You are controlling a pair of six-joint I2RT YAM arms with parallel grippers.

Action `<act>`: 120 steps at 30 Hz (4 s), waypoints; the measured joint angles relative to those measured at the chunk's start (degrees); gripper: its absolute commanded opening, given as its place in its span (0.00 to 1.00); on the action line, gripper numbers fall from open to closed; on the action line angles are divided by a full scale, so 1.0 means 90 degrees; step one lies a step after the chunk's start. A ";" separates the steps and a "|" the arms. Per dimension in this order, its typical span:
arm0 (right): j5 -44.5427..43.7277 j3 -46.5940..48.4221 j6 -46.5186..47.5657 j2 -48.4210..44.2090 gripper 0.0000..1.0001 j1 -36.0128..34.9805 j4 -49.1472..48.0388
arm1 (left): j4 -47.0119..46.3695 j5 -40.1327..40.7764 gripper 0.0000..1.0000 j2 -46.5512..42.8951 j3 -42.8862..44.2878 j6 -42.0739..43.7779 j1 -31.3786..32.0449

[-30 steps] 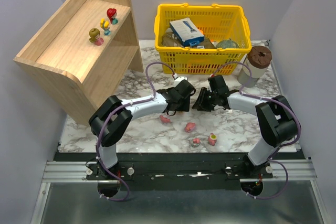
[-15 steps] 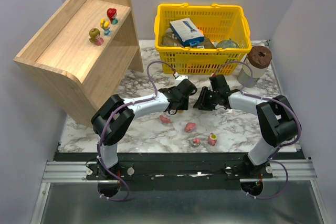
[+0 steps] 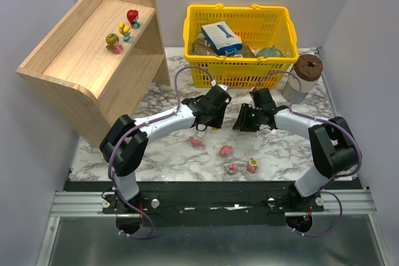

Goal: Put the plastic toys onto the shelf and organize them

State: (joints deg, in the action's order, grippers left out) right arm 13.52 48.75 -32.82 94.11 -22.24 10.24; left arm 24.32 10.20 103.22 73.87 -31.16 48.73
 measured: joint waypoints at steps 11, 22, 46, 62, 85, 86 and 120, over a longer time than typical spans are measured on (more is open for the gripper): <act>0.0512 0.0194 0.0627 -0.1596 0.65 0.0027 0.0610 | 0.1753 -0.1382 0.00 -0.1292 0.1979 0.1426 -0.0627; 0.2040 0.0614 0.1851 -0.3487 0.89 -0.0148 0.0163 | 0.3286 -0.2186 0.00 -0.2059 0.3521 0.2208 -0.0976; 0.2346 0.1498 0.3604 -0.3395 0.67 -0.2011 -0.0872 | 0.2363 -0.4119 0.00 -0.3235 0.2470 0.1865 -0.0988; 0.1751 0.1404 0.3077 -0.3281 0.01 -0.2251 -0.1603 | 0.1821 -0.4243 0.09 -0.3456 0.2244 0.1615 -0.1003; 0.0488 0.1506 0.2732 -0.3138 0.01 -0.2691 -0.1717 | -0.1073 -0.2108 0.68 -0.4908 -0.0311 0.0294 -0.0561; 0.0469 0.1537 0.2720 -0.3118 0.01 -0.2696 -0.1719 | -0.1188 -0.1987 0.65 -0.4911 -0.0338 0.0296 -0.0481; -0.0112 0.1644 0.2419 -0.2977 0.87 -0.2732 -0.1316 | 0.0656 -0.0517 0.00 -0.4053 0.2817 0.1814 -0.1013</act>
State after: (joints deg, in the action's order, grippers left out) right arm 12.51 63.55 -11.05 67.31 -46.83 -1.61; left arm 30.22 5.54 66.74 99.22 -14.83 39.62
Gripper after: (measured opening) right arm 0.867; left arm 0.468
